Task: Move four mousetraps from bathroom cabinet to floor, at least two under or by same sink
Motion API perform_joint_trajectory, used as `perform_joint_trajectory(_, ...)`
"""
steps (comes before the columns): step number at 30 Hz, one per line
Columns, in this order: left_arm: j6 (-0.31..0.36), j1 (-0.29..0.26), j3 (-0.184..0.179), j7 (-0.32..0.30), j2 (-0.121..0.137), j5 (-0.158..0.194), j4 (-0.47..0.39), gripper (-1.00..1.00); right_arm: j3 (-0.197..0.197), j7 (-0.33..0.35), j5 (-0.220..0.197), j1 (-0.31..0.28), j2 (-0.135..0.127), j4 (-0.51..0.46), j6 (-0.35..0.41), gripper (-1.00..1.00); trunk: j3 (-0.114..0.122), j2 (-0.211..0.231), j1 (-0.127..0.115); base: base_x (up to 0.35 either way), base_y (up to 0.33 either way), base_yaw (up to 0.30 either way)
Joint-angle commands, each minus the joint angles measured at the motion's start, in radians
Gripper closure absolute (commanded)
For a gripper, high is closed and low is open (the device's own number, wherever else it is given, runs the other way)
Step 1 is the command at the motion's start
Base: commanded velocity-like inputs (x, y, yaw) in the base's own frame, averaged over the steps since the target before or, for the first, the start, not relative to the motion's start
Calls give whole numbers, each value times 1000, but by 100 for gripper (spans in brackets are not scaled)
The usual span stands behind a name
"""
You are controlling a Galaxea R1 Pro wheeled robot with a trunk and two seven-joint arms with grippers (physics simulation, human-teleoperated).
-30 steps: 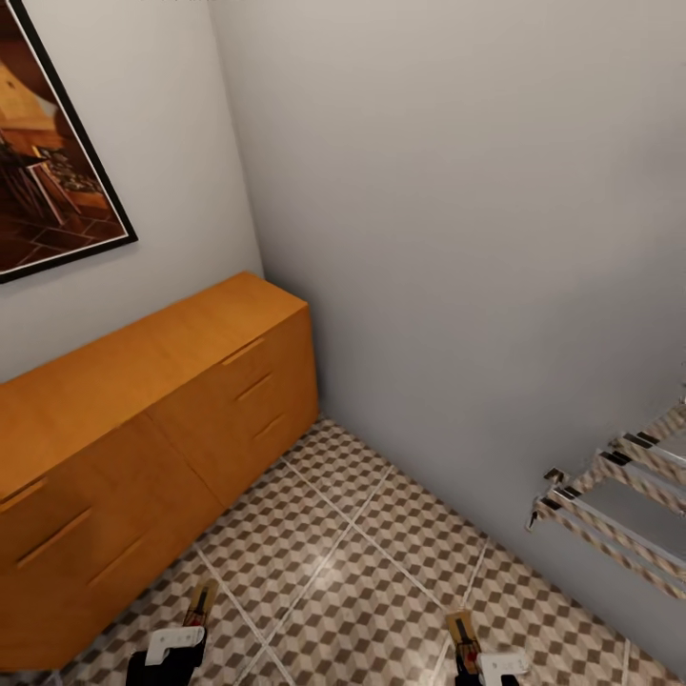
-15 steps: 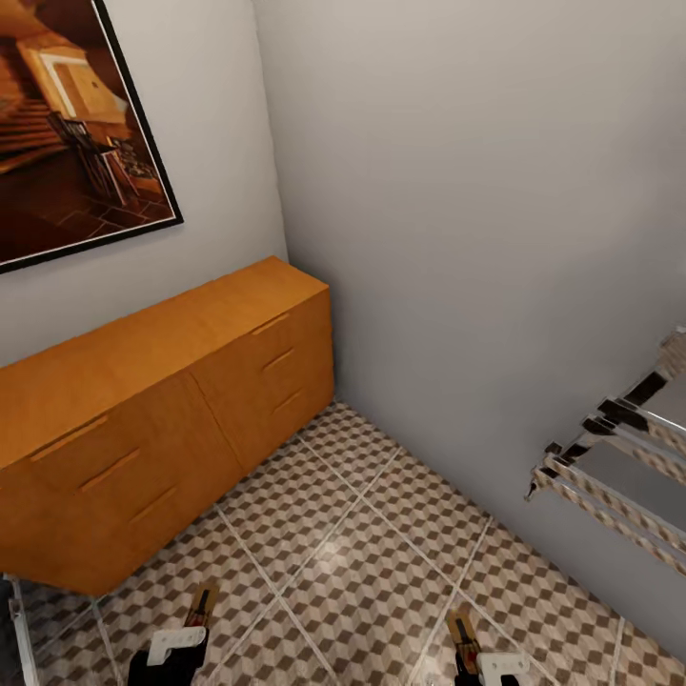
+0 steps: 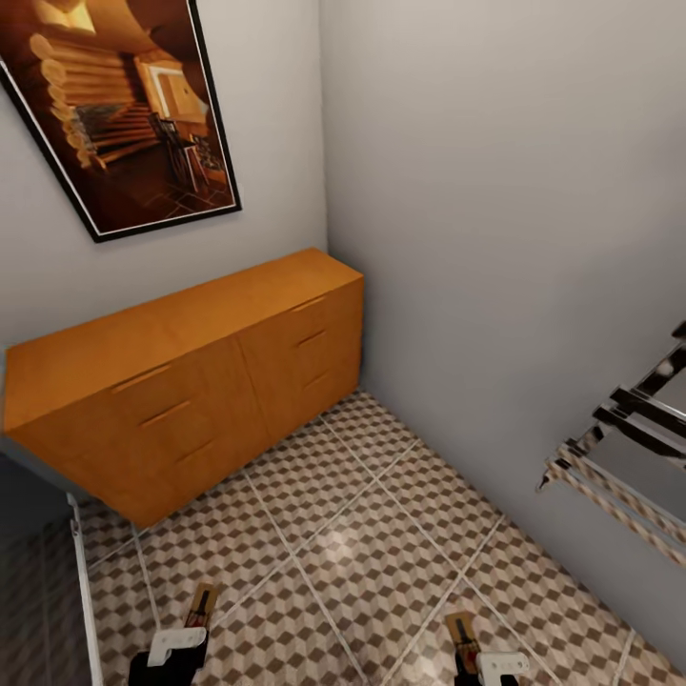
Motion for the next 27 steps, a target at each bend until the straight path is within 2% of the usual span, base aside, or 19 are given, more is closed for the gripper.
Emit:
perform_joint_trajectory(1,-4,-1,-8,-1,-1,7,3,100,7,-5,-3,-1,-1,0,-2,100,-1,-2,0,-192,-132,259)
perform_joint_trajectory(27,-4,-1,-8,-1,-10,7,4,100,7,-5,-3,-1,0,2,-4,100,23,-2,0,-14,-10,254)
